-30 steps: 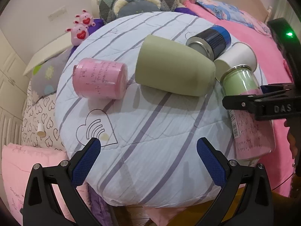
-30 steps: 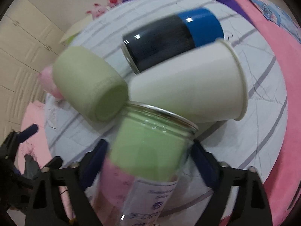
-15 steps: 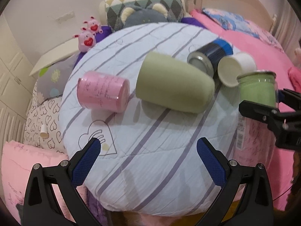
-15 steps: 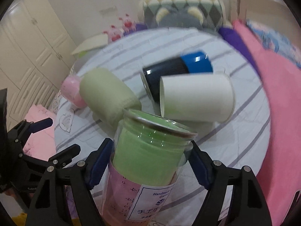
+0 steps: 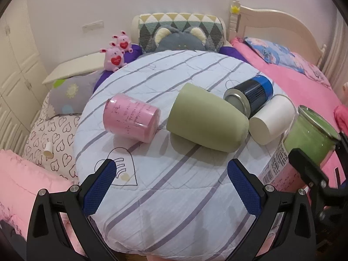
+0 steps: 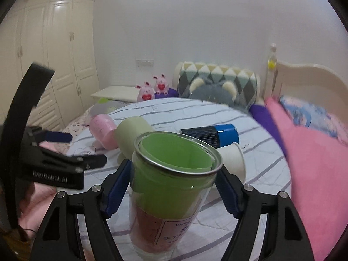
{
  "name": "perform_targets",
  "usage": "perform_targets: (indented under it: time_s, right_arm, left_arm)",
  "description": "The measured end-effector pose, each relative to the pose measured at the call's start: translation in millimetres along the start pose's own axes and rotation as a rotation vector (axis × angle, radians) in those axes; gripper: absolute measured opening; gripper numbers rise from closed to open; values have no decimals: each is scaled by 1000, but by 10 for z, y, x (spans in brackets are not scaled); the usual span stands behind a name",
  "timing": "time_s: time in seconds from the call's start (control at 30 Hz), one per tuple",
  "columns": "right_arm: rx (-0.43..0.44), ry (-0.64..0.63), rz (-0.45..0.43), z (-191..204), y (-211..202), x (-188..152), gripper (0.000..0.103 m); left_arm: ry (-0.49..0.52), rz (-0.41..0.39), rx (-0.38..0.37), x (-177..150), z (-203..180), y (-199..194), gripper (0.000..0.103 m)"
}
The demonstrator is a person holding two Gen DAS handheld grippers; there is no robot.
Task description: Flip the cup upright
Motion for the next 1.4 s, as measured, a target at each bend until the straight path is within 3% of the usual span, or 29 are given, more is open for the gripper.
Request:
perform_targets:
  time_s: [0.17, 0.57, 0.83, 0.93, 1.03, 1.07, 1.17, 1.4]
  right_arm:
    - [24, 1, 6, 57, 3, -52, 81]
    - [27, -59, -19, 193, -183, -96, 82]
    - [92, 56, -85, 60, -575, -54, 82]
    - [58, 130, -141, -103, -812, -60, 83]
    - [8, 182, -181, -261, -1011, -121, 95]
    - [-7, 195, -193, -306, -1058, -143, 103]
    - [-33, 242, -238, -424, -1212, -202, 103]
    - [-54, 256, -239, -496, -1301, -294, 103]
  left_arm:
    - [-6, -15, 13, -89, -14, -63, 103]
    - [-44, -97, 49, -168, -76, -311, 103]
    - [-28, -153, 53, -300, -263, -526, 103]
    - [-6, -193, 47, -365, -387, -638, 103]
    - [-2, -245, 30, -447, -506, -773, 103]
    - [-3, -254, 23, -468, -538, -796, 103]
    - [6, -285, 10, -527, -636, -885, 103]
    - [3, -337, 2, -561, -767, -1015, 103]
Point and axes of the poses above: each gripper's, at about its wrist camera, not at the fingertips, and y roughly the way its jaws point, z to its left, x to its top, the point moved 7 cm from there along y, roughly the way its jaws point, and after that the axes turned 1 degree about y, right-handed, at the moved point
